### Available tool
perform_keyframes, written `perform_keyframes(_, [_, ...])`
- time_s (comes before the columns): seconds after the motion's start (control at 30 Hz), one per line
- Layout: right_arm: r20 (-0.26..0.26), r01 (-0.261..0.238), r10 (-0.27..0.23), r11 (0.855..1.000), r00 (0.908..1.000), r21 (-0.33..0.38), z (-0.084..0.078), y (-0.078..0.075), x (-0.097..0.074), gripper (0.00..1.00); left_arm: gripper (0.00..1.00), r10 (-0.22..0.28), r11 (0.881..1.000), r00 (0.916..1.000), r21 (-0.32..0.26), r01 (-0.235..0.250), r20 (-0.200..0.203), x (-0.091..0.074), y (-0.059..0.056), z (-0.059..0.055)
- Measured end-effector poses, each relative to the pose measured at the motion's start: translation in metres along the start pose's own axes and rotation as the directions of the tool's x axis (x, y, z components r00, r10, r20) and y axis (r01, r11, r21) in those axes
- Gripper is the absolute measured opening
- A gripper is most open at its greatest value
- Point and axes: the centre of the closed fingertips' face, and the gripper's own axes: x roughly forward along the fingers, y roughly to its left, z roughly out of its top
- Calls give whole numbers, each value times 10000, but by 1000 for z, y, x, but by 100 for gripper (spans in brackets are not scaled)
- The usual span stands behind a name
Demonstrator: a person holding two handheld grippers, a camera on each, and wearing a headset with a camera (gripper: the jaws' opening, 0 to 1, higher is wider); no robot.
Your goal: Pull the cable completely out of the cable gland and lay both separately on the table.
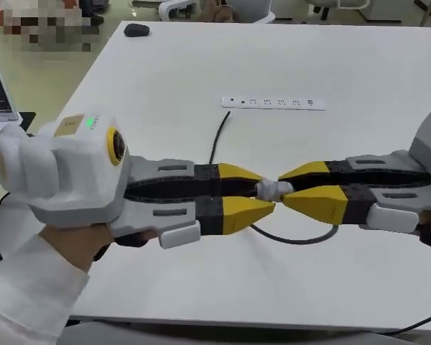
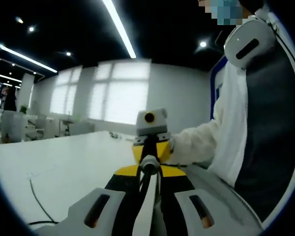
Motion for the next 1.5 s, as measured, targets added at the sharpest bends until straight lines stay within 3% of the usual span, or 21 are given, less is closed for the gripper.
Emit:
perform_keyframes(0.2, [-81,17,-18,9999,10000,-138,-1,-1,0,11,15,44,9998,10000,-176,-45,-62,0,2,-1])
perform_keyframes(0.37, [-277,176,-200,9962,9994,-849,-2,0,2,10,15,55,9976,10000,-690,-56,-19,0,4,-3])
perform_keyframes(0.5, [-564,244,-352,9829,9978,-1826,-3,3,3,10,15,-103,9886,9999,-1501,107,32,0,3,-2])
perform_keyframes(0.6, [-678,276,-433,9759,9968,-2165,-1,5,4,10,14,-154,9737,9997,-2269,198,210,0,3,-1])
perform_keyframes(0.63, [-722,383,-586,9659,9957,-2560,0,3,4,10,14,-106,9712,9995,-2375,175,305,-1,5,-1])
perform_keyframes(0.73, [-964,361,-704,9469,9929,-3196,-1,5,8,9,14,-88,9446,9964,-3261,359,844,-3,7,4])
perform_keyframes(0.77, [-939,431,-743,9535,9928,-2984,1,5,9,9,14,-42,9517,9965,-3055,294,830,-3,7,4])
perform_keyframes(0.8, [-995,467,-835,9439,9915,-3269,1,4,9,9,14,47,9460,9963,-3232,233,856,-3,8,4])
perform_keyframes(0.83, [-1245,414,-957,9234,9876,-3816,0,2,9,9,14,43,9363,9967,-3504,245,813,-3,8,3])
perform_keyframes(0.93, [-1575,336,-1148,8956,9808,-4435,-2,1,11,9,14,65,9232,9960,-3834,282,888,-5,9,1])
perform_keyframes(0.97, [-1633,284,-1198,8796,9793,-4748,-1,1,12,9,14,113,9085,9945,-4165,331,1037,-5,10,2])
perform_keyframes(1.17, [-1633,313,-1310,8627,9778,-5047,2,-2,13,9,14,222,8875,9902,-4588,438,1375,-6,12,3])
perform_keyframes(1.27, [-1622,286,-1323,8519,9779,-5229,1,-2,12,10,14,217,8875,9904,-4587,438,1366,-6,11,3])
perform_keyframes(1.33, [-1493,461,-1395,8625,9789,-5039,2,-4,12,10,15,260,8922,9901,-4499,394,1382,-6,12,3])
perform_keyframes(1.4, [-1192,715,-1306,9105,9843,-4072,4,-5,12,11,15,242,9032,9891,-4272,406,1452,-6,11,5])
perform_keyframes(1.43, [-1098,849,-1269,9415,9858,-3263,4,-8,10,12,15,285,9248,9888,-3793,295,1463,-5,12,7])
perform_keyframes(1.47, [-925,970,-1287,9522,9874,-2895,5,-11,9,15,15,366,9508,9885,-3096,108,1468,-5,12,9])
perform_keyframes(1.5, [-590,1048,-1237,9610,9906,-2560,9,-14,7,22,15,340,9624,9902,-2715,40,1351,-5,10,9])
